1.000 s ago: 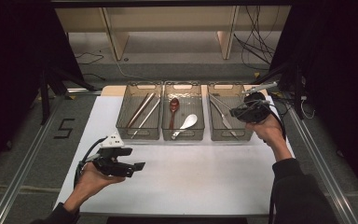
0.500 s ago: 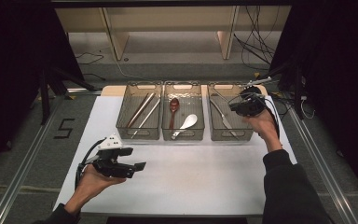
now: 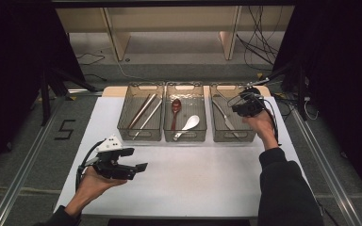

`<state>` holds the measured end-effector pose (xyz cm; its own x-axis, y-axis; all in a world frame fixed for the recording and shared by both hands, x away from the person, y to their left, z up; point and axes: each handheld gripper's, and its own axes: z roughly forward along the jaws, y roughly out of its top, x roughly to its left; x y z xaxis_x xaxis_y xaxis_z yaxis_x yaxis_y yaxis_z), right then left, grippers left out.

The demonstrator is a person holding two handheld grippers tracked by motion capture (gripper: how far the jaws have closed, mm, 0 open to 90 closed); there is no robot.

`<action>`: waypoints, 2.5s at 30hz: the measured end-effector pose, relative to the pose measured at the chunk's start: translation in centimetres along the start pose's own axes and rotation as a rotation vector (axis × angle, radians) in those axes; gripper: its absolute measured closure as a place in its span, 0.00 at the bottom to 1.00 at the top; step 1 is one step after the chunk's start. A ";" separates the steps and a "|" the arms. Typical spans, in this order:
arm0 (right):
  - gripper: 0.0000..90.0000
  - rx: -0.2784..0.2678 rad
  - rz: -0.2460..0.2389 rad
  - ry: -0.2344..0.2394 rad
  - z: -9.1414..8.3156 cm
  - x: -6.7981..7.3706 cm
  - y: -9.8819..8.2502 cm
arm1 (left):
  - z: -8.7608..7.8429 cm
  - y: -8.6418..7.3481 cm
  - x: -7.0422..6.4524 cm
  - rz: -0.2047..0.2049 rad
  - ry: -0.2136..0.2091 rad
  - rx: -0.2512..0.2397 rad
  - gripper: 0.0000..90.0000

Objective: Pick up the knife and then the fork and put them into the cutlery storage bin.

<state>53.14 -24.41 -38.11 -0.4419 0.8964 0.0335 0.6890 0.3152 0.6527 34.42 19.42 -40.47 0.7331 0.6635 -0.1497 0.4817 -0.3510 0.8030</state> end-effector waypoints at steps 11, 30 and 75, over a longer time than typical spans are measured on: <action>0.96 0.032 -0.003 -0.020 1.4 0.3 0.1 | 0.3 -0.1 0.0 0.006 -0.002 0.017 0.23; 0.76 0.024 0.029 -0.014 2.6 0.7 0.4 | 0.3 -0.2 0.1 0.013 -0.001 0.026 0.23; 0.39 -0.151 -0.041 0.204 -4.4 6.6 -4.1 | 0.2 0.0 0.3 -0.015 -0.019 -0.009 0.22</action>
<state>44.89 -21.18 -37.18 -0.5850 0.7976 0.1470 0.5813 0.2859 0.7618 34.73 19.51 -40.66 0.7352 0.6555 -0.1726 0.4880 -0.3351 0.8059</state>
